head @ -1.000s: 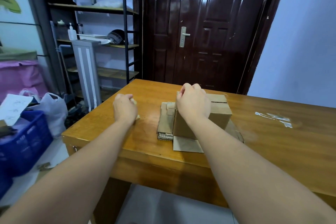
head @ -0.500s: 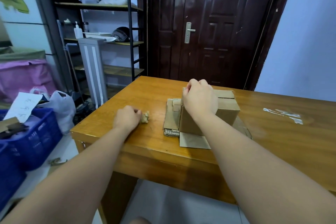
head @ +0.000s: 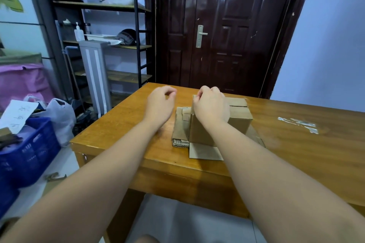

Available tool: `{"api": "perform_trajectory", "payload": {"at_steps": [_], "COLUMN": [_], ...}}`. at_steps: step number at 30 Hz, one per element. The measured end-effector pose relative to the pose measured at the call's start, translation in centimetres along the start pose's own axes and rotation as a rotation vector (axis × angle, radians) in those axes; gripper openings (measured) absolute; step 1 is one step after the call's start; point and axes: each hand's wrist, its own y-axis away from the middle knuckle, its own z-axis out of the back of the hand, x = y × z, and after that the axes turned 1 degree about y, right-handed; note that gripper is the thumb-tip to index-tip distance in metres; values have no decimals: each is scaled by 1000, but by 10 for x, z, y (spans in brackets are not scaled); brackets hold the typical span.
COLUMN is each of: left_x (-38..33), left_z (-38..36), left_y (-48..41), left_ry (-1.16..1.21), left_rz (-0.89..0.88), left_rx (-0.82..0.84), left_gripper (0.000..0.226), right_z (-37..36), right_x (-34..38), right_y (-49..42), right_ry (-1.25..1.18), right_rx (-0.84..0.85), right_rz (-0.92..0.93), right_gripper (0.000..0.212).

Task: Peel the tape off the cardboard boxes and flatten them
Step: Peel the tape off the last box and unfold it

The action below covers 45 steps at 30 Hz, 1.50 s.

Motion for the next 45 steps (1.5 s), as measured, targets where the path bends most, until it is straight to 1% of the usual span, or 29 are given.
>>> {"api": "perform_trajectory", "payload": {"at_steps": [2, 3, 5, 7, 8, 10, 12, 14, 15, 18, 20, 21, 22, 24, 26, 28, 29, 31, 33, 35, 36, 37, 41, 43, 45], "left_x": [-25, -33, -38, -40, -42, -46, -50, -54, -55, -61, -67, -70, -73, -78, -83, -88, -91, -97, -101, -105, -105, -106, -114, -120, -125], "left_z": [-6, -9, -18, -27, -29, -31, -30, -30, -30, -32, -30, -29, -28, -27, -25, -21, -17, -12, -10, -9, -9, -9, -6, -10, -15], "left_y": [5, 6, 8, 10, 12, 14, 18, 21, 22, 23, 22, 22, 22, 21, 20, 20, 20, 22, 23, 25, 25, 24, 26, 28, 31], "left_ry": [128, 167, 168, 130, 125, 153, 192, 199, 181, -20, -88, -92, -121, -258, -378, -452, -482, -557, -611, -612, -612, -625, -707, -785, -892], "left_rz": [-43, -46, -27, 6, 30, 88, 121, 106, 86, -8, -55, -87, -141, -280, -360, -404, -437, -516, -584, -569, -537, -495, -263, -186, -190], "left_rx": [151, 187, 203, 187, 166, 113, 78, 96, 137, 283, 282, 267, 253, 251, 301, 363, 381, 415, 457, 540, 589, 643, 825, 844, 817], "left_gripper": [22, 19, 16, 21, 23, 26, 32, 39, 45, 76, 90, 91, 86, 64, 46, 34, 27, 18, 14, 7, 13, 24, 57, 70, 71], "right_z": [6, 9, 16, 25, 29, 36, 41, 41, 41, 42, 45, 47, 51, 60, 71, 80, 83, 90, 97, 103, 106, 107, 99, 93, 89], "right_x": [-3, -6, -12, -18, -22, -35, -54, -72, -79, -92, -96, -96, -96, -92, -88, -88, -89, -91, -86, -78, -73, -68, -63, -63, -62], "right_y": [-2, -2, 0, 4, 7, 10, 11, 10, 11, 12, 11, 9, 7, 2, -8, -20, -26, -29, -30, -31, -31, -31, -34, -35, -33], "right_ry": [-103, -186, -377, -468, -434, -270, -144, -143, -181, -251, -220, -201, -193, -210, -285, -373, -381, -311, -189, -90, -33, 35, 208, 239, 255], "right_rx": [39, 30, -70, -182, -221, -271, -259, -157, -105, -41, -11, 1, 6, 27, 94, 155, 190, 313, 445, 519, 544, 571, 626, 607, 534], "right_rz": [-36, -43, -61, -81, -78, -73, -109, -154, -155, -81, -48, -46, -59, -114, -215, -337, -371, -375, -316, -233, -199, -163, -73, -78, -104], "right_gripper": [20, 16, 13, 15, 16, 17, 18, 24, 29, 39, 43, 45, 46, 46, 46, 35, 28, 22, 24, 31, 34, 36, 49, 49, 45]}}
